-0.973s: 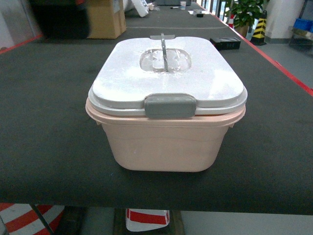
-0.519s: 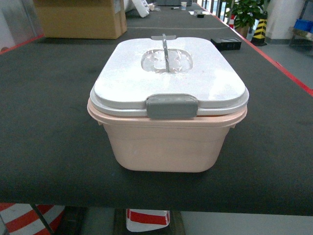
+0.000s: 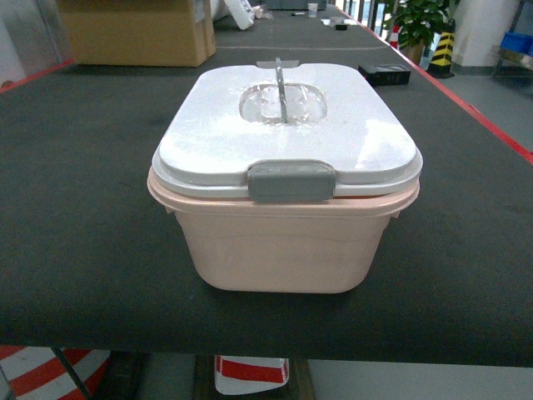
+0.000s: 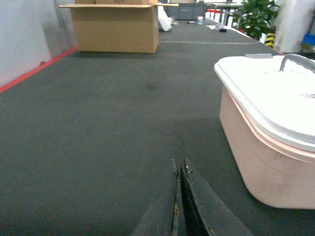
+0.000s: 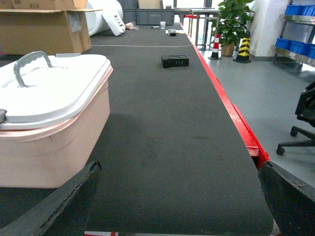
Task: Pick capacitor and pack into box
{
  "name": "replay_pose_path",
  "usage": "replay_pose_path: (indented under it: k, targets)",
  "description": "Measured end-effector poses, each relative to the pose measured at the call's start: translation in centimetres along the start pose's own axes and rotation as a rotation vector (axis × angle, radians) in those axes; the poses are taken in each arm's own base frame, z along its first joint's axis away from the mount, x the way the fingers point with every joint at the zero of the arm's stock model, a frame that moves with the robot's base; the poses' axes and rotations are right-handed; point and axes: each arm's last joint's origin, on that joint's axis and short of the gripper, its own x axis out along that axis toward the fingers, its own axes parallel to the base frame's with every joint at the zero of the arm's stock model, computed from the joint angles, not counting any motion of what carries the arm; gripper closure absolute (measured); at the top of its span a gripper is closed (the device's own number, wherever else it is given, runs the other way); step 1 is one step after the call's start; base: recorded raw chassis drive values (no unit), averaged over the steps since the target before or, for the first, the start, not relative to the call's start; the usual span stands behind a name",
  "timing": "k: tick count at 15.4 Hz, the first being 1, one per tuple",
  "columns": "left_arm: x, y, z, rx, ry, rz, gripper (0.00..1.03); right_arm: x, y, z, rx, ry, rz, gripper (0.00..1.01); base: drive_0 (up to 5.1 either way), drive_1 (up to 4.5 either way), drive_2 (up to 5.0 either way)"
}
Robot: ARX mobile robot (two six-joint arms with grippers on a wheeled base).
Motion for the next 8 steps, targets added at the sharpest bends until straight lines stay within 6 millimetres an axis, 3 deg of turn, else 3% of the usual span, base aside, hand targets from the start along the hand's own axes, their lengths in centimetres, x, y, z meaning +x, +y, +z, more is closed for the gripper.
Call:
replay_pose_path:
  k: [2,8]
  targets:
    - [-0.5,0.9,-0.1,-0.002,-0.015,0.032,1.01,0.0,0.0,0.0,0.000,0.000,0.000,0.03,0.0,0.00,0.0]
    - [-1.5,0.8,-0.6,-0.002,-0.028,0.007,1.01,0.0,0.0,0.0,0.000,-0.001,0.000,0.03,0.0,0.00,0.0]
